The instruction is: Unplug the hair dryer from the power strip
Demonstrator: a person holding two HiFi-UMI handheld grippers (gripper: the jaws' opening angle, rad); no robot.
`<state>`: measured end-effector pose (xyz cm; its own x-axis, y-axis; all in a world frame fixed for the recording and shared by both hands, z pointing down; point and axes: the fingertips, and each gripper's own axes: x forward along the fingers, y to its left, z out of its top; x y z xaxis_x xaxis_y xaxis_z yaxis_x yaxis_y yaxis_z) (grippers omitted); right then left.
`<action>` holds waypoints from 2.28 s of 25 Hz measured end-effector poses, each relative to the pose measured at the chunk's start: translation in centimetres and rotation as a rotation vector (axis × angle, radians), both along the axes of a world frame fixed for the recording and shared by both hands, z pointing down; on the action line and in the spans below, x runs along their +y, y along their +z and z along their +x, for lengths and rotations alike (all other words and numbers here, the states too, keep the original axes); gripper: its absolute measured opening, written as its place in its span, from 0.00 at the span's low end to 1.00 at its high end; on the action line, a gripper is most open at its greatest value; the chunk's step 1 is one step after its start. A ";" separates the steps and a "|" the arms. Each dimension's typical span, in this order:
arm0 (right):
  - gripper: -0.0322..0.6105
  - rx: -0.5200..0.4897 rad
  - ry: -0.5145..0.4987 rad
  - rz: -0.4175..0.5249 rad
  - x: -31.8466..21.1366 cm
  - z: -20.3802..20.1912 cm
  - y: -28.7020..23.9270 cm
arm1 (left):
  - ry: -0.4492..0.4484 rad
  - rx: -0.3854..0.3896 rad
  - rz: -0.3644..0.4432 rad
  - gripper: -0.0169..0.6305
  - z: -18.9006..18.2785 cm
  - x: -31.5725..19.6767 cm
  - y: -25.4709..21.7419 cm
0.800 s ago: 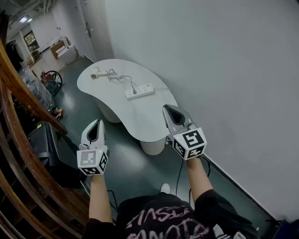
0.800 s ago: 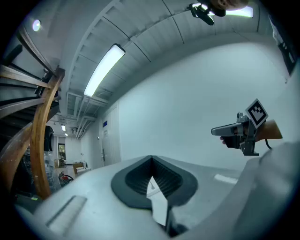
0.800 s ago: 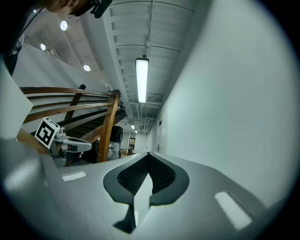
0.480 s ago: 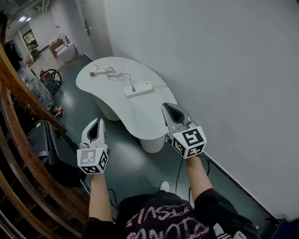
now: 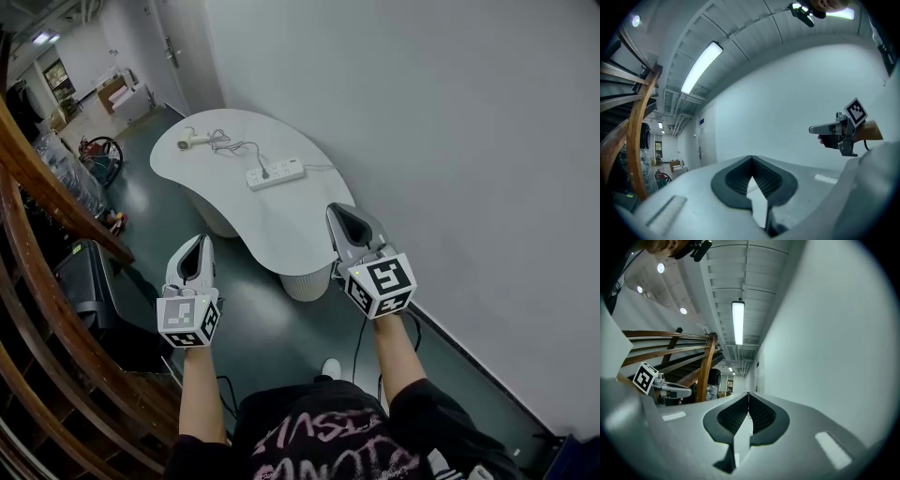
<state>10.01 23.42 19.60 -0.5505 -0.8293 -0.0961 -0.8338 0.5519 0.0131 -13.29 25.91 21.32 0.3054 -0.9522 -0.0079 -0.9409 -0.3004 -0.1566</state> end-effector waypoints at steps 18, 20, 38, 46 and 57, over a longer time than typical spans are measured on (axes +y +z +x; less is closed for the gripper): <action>0.09 -0.053 -0.062 -0.029 -4.1 5.2 2.5 | 0.011 -0.046 -0.027 0.03 8.0 -4.4 1.5; 0.09 -0.063 -0.069 -0.031 -4.5 5.6 2.7 | 0.012 -0.053 -0.035 0.03 8.5 -5.0 1.8; 0.11 -0.040 -0.046 -0.062 -11.6 3.7 5.1 | 0.042 -0.006 -0.048 0.03 6.8 -13.5 4.0; 0.11 -0.043 0.003 -0.130 -16.8 2.2 7.7 | 0.070 -0.013 -0.108 0.03 4.5 -18.6 6.9; 0.11 -0.012 -0.001 -0.196 -23.5 -2.6 11.2 | 0.088 0.002 -0.171 0.03 1.2 -25.4 10.8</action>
